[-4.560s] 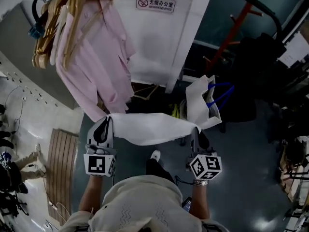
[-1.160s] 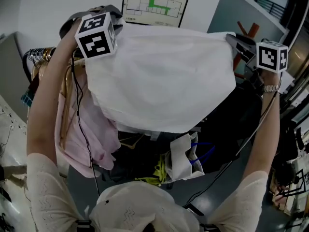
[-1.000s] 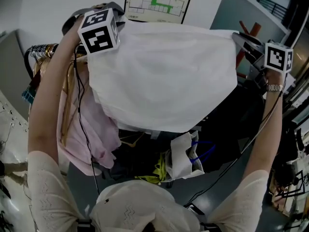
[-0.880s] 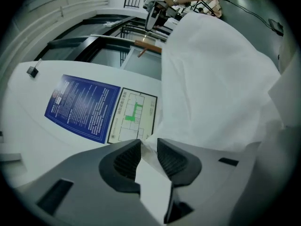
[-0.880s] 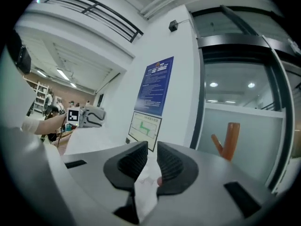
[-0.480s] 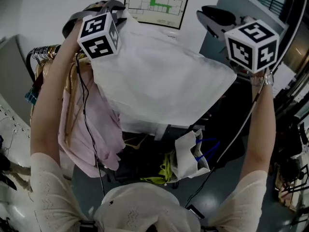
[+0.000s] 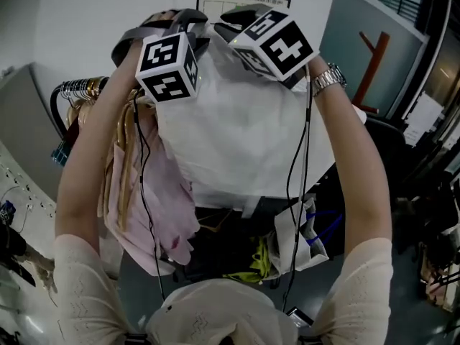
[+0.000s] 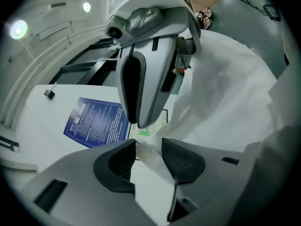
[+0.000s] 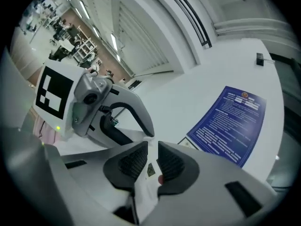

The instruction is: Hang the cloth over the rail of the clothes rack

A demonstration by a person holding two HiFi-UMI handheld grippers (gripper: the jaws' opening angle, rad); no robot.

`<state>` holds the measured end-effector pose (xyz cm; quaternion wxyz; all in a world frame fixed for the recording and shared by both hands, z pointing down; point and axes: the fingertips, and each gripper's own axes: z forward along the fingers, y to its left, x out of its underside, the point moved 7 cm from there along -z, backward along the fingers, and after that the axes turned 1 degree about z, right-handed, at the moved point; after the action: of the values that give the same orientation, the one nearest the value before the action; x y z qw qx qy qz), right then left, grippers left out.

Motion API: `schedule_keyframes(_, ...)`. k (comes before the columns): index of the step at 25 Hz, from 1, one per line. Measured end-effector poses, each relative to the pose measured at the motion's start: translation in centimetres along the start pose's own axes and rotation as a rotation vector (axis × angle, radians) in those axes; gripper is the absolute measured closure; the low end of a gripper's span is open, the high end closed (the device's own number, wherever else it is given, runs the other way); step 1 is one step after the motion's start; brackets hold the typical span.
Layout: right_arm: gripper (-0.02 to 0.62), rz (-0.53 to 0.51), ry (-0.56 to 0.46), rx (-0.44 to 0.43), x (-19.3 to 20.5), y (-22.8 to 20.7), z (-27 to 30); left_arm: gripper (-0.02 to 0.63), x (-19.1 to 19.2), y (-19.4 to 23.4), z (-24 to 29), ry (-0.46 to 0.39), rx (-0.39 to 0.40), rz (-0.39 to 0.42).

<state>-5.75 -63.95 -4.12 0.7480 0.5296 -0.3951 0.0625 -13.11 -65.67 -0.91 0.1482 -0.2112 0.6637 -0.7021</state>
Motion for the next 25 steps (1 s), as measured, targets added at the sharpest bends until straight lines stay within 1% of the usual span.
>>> schedule_keyframes(2,0.528,-0.007,0.005,-0.023,-0.3,0.3,1.2,0.446,-0.1,0.1,-0.3,-0.019,-0.021,0.008)
schedule_keyframes(4,0.528,0.019,-0.013,-0.036,-0.3,0.4,2.1,0.446,-0.3,0.1,-0.4,-0.024,-0.036,0.016)
schedule_keyframes(6,0.528,0.046,-0.036,-0.031,-0.3,0.4,2.5,0.446,-0.2,0.1,-0.4,-0.022,-0.032,0.024)
schedule_keyframes(7,0.529,0.041,-0.036,-0.021,-0.2,0.4,2.7,0.446,-0.1,0.1,-0.4,-0.023,-0.027,0.026)
schedule_keyframes(8,0.534,0.033,-0.028,-0.009,-0.2,0.4,3.0,0.446,0.0,0.1,-0.4,-0.025,-0.023,0.026)
schedule_keyframes(9,0.552,0.032,-0.014,0.001,-0.2,0.4,3.2,0.446,0.1,0.1,-0.5,-0.030,-0.023,0.027)
schedule_keyframes(11,0.569,0.045,0.025,0.004,0.0,0.5,3.9,0.446,0.0,0.2,-0.8,-0.040,-0.028,0.037)
schedule_keyframes(13,0.571,0.056,0.052,-0.004,0.4,0.7,4.5,0.443,0.1,0.2,-1.2,-0.027,-0.031,0.059)
schedule_keyframes(16,0.571,0.078,0.053,-0.005,0.9,0.8,4.8,0.443,0.8,0.9,-1.9,-0.003,-0.064,0.071)
schedule_keyframes(18,0.569,0.082,0.044,0.007,1.1,0.7,4.8,0.443,1.3,1.9,-3.0,-0.008,-0.088,0.035)
schedule_keyframes(21,0.569,0.103,0.030,0.018,1.2,0.4,4.8,0.443,1.9,2.9,-5.6,-0.043,-0.076,-0.058)
schedule_keyframes(23,0.568,0.127,0.018,0.038,1.0,-0.2,4.5,0.443,1.8,2.6,-7.4,-0.068,-0.066,-0.111)
schedule_keyframes(25,0.560,0.136,0.009,0.086,0.7,-1.2,4.0,0.443,1.2,1.5,-8.7,-0.074,-0.060,-0.130)
